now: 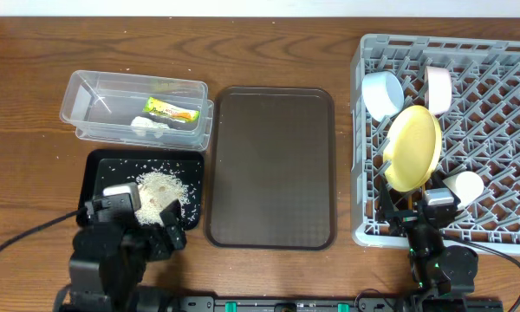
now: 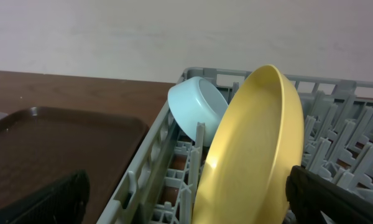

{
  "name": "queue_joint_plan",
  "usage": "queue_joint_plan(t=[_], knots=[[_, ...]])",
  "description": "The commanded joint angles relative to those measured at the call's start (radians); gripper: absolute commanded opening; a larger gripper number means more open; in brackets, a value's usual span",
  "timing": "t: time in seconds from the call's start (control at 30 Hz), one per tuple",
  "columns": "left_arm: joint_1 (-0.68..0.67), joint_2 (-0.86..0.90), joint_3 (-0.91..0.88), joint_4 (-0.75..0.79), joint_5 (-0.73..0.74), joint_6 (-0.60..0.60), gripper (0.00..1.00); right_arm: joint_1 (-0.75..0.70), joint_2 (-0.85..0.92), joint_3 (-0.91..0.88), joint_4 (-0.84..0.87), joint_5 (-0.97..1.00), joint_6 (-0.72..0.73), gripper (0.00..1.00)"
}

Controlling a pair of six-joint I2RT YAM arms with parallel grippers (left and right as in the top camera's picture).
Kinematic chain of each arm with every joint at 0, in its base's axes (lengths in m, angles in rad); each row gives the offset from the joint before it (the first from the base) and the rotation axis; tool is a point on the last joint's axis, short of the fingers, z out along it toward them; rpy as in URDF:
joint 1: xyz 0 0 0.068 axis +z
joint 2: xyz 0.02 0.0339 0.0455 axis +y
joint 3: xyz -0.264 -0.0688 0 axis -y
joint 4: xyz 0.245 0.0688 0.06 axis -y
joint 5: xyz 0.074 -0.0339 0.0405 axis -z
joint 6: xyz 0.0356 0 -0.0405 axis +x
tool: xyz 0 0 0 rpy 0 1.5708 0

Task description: Sort waste into correct bins and load items into the dishwasher rack

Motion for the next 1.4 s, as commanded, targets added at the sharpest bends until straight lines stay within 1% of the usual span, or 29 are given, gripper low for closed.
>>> queue_joint_plan(t=[0.0, 0.3, 0.47, 0.6, 0.7, 0.77, 0.83, 0.97, 1.0, 1.37], knots=[[0.029, -0.083, -0.113, 0.081, -0.034, 0.077, 0.93, 0.009, -0.006, -0.002, -0.003, 0.005, -0.011, 0.99], [0.099, -0.307, -0.466, 0.460, -0.029, 0.080, 0.94, 0.009, -0.006, -0.002, -0.003, 0.005, -0.011, 0.99], [0.100, -0.382, -0.623, 0.704, -0.029, 0.098, 0.93, 0.009, -0.006, -0.002, -0.003, 0.005, -0.011, 0.99], [0.100, -0.404, -0.741, 0.955, -0.026, 0.155, 0.93, 0.009, -0.006, -0.002, -0.003, 0.005, -0.011, 0.99], [0.100, -0.404, -0.802, 1.091, -0.022, 0.226, 0.94, 0.009, -0.006, -0.002, -0.003, 0.005, -0.011, 0.99], [0.100, -0.404, -0.806, 1.086, -0.017, 0.267, 0.94, 0.009, -0.006, -0.002, -0.003, 0.005, -0.011, 0.99], [0.100, -0.404, -0.806, 1.047, 0.000, 0.306, 0.94, 0.009, -0.006, -0.002, -0.003, 0.005, -0.011, 0.99], [0.100, -0.404, -0.806, 0.900, 0.036, 0.300, 0.93, 0.009, -0.006, -0.002, -0.003, 0.005, -0.011, 0.99], [0.100, -0.404, -0.806, 0.888, 0.039, 0.292, 0.93, 0.009, -0.006, -0.002, -0.003, 0.005, -0.011, 0.99], [0.100, -0.402, -0.806, 0.892, 0.039, 0.293, 0.93, 0.009, -0.006, -0.002, -0.003, 0.005, -0.011, 0.99]])
